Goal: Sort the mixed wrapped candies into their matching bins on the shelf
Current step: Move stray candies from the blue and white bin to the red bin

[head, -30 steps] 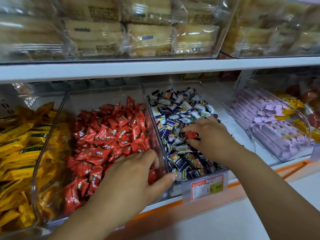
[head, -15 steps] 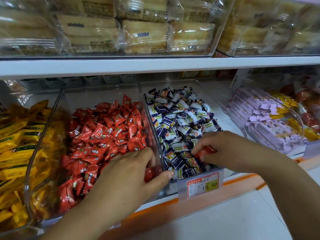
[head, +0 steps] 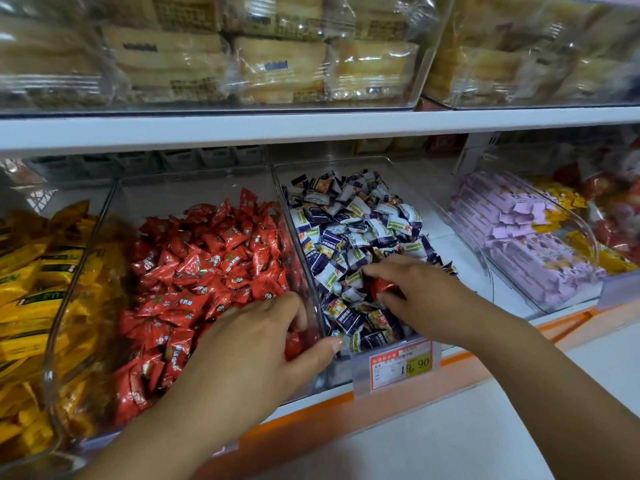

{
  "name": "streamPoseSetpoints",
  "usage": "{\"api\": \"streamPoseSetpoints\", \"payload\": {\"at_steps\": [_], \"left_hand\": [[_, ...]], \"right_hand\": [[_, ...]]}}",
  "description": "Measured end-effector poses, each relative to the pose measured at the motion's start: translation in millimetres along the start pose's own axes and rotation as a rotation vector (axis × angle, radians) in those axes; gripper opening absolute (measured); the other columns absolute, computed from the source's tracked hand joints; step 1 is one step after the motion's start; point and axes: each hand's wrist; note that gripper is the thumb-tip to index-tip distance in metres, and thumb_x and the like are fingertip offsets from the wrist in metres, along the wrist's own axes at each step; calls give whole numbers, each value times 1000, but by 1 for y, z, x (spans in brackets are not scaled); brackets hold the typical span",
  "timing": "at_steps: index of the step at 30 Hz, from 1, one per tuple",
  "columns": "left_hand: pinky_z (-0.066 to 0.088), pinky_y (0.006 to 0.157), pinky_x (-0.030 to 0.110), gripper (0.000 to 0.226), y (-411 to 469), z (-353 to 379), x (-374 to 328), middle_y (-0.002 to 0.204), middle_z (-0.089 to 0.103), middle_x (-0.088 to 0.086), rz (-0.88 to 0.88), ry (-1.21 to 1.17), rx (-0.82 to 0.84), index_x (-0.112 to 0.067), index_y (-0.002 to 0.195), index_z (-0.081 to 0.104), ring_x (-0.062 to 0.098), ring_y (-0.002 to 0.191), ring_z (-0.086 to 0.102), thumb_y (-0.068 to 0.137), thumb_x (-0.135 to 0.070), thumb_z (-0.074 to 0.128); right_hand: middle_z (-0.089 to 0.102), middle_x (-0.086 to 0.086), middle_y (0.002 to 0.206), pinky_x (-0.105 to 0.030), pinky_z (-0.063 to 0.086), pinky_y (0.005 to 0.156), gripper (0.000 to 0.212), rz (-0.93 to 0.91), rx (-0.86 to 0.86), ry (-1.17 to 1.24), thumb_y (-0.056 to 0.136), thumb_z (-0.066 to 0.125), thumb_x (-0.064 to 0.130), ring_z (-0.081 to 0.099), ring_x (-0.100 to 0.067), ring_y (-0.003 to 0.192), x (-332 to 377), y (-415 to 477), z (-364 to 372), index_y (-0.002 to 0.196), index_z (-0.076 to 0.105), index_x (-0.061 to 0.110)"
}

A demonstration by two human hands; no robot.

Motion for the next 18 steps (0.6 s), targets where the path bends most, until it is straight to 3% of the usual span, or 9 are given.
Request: {"api": "streamPoseSetpoints", "payload": {"at_steps": [2,5,9,13,16,18], "left_hand": [[43,76,22,62,0,0,0,84,56,-19,-2,8,-2,-36,86,41,-2,87,54,64,-87,12],[43,76,22,62,-1,1,0,84,56,-19,0,9,-2,-36,86,40,-1,88,54,65,-87,13],[43,76,22,61,-2,0,0,85,56,-19,0,0,-3,-36,86,41,-1,88,54,65,-87,14],[43,75,23,60,-1,0,0,83,56,-19,1,-6,-2,-36,85,41,0,85,54,66,-87,16],[44,76,23,60,-1,-1,0,84,57,-19,-4,-3,3,-36,86,41,-1,87,54,66,-87,15],[44,76,23,61,-1,-2,-1,85,56,-18,-4,4,6,-36,86,40,-1,87,54,66,-87,14]], "right_hand": [[48,9,125,-24,42,91,48,7,12,-30,95,57,27,49,-12,110,3,4,1,141,44,30],[48,6,119,-36,50,85,46,54,0,-51,91,63,26,55,-18,101,11,11,3,134,49,30],[53,2,109,-32,49,74,27,46,-128,-54,89,63,21,58,-21,93,11,13,7,115,60,26],[56,8,107,-33,51,76,19,35,-243,90,90,65,24,58,-16,90,7,6,5,107,67,30],[63,16,102,-18,47,79,16,61,-265,246,88,67,27,58,-5,91,6,1,-1,101,69,37],[62,26,93,-4,42,71,16,81,-243,321,88,68,26,57,5,86,10,-3,-9,97,69,39]]}}
Point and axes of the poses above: each hand's wrist, its own y-axis towards the middle knuckle, its own z-axis out of the palm, x = y × z
